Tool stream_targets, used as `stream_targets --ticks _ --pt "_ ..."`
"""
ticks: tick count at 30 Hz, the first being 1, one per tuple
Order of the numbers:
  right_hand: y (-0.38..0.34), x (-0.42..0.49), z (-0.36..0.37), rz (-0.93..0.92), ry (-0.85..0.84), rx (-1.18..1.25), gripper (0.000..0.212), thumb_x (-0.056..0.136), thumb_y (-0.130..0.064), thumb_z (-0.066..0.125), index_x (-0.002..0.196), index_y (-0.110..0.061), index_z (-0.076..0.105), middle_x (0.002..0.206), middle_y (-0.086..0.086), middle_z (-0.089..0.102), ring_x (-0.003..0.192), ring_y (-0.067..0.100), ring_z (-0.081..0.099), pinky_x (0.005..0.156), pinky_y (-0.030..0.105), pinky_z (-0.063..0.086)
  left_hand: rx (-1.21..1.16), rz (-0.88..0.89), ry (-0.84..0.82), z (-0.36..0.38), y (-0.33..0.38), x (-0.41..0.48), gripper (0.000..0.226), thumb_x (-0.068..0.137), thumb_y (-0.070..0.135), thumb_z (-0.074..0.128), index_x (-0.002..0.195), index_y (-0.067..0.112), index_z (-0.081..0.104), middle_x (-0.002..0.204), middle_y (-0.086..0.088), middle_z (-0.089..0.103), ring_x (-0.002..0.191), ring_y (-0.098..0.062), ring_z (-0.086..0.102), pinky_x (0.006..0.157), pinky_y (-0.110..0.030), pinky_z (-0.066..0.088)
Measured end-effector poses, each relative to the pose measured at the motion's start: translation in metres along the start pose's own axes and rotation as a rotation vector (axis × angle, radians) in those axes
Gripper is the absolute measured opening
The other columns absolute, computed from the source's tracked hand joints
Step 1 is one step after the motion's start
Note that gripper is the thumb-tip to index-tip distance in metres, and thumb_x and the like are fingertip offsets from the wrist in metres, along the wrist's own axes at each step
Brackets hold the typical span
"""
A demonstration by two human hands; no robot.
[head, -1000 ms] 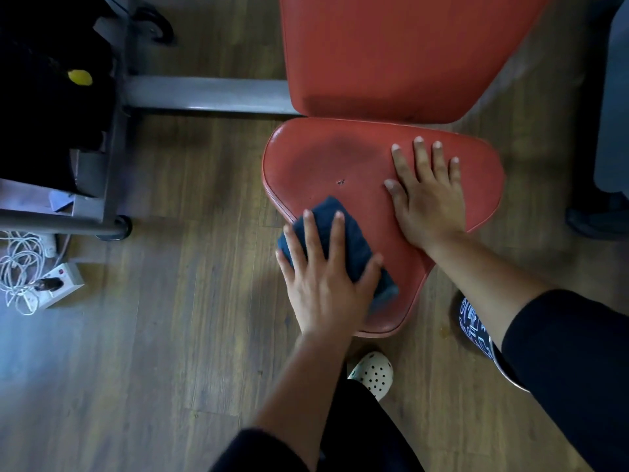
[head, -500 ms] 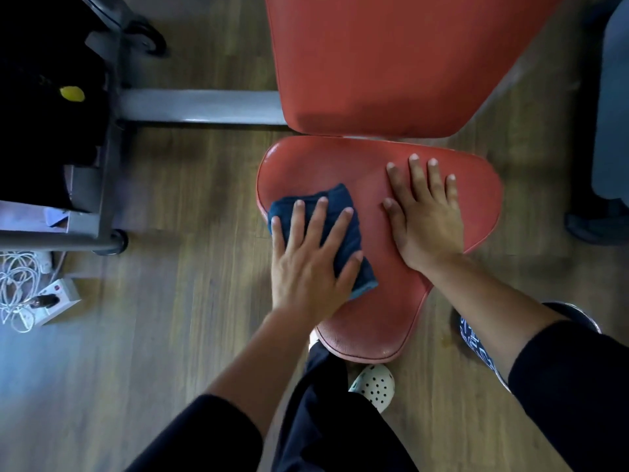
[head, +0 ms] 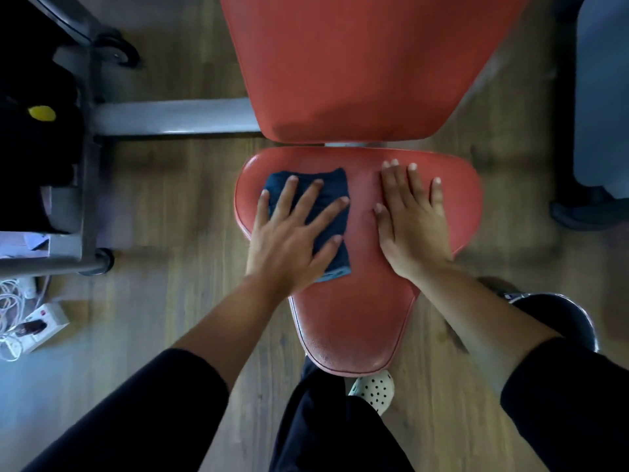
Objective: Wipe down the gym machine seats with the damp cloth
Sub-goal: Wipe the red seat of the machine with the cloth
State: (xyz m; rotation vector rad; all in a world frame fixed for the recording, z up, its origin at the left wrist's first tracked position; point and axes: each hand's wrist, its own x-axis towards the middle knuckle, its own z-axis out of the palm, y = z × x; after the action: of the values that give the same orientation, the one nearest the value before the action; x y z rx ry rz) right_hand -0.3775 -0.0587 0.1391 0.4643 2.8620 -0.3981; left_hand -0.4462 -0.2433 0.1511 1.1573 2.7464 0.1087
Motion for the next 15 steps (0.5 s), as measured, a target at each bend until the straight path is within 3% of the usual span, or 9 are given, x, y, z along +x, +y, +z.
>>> stream_targets --ticks 5,9,12,15 --pt "0.037 -0.009 -0.010 0.184 0.095 0.026 0.064 0.094 -0.040 0.023 0.150 -0.010 0.019 0.158 0.009 0.014 0.146 0.028 0.008 0.117 0.047 0.001 -0.044 -0.222 0.007 -0.001 -0.014 0.021 0.059 0.082 0.058 0.041 0.139 0.040 0.042 0.154 -0.018 0.020 0.142 -0.043 0.012 0.108 -0.063 0.017" --pt "0.055 -0.016 -0.010 0.138 0.045 0.034 0.065 0.094 -0.044 0.015 0.151 -0.013 0.014 0.160 0.005 0.007 0.147 0.025 0.000 0.118 0.044 -0.002 -0.058 -0.355 -0.048 -0.003 0.012 0.043 0.058 0.086 0.067 0.034 0.140 0.047 0.036 0.155 -0.013 0.021 0.142 -0.039 0.010 0.109 -0.062 0.009" --pt "0.051 -0.013 -0.008 0.152 0.059 0.057 0.064 0.094 -0.041 0.014 0.151 -0.010 0.015 0.159 0.006 0.009 0.147 0.028 0.000 0.118 0.043 0.000 -0.051 -0.267 -0.061 -0.005 0.040 0.056 0.054 0.090 0.059 0.035 0.141 0.045 0.032 0.155 -0.010 0.023 0.143 -0.036 0.012 0.109 -0.063 0.012" --pt "0.053 -0.013 -0.008 0.142 0.045 0.063 0.065 0.094 -0.041 0.011 0.151 -0.011 0.013 0.160 0.006 0.007 0.147 0.026 -0.002 0.118 0.042 -0.002 -0.027 -0.003 -0.147 -0.007 0.071 0.058 0.057 0.093 0.054 0.034 0.146 0.044 0.018 0.158 -0.005 0.014 0.144 -0.031 0.006 0.111 -0.061 0.010"
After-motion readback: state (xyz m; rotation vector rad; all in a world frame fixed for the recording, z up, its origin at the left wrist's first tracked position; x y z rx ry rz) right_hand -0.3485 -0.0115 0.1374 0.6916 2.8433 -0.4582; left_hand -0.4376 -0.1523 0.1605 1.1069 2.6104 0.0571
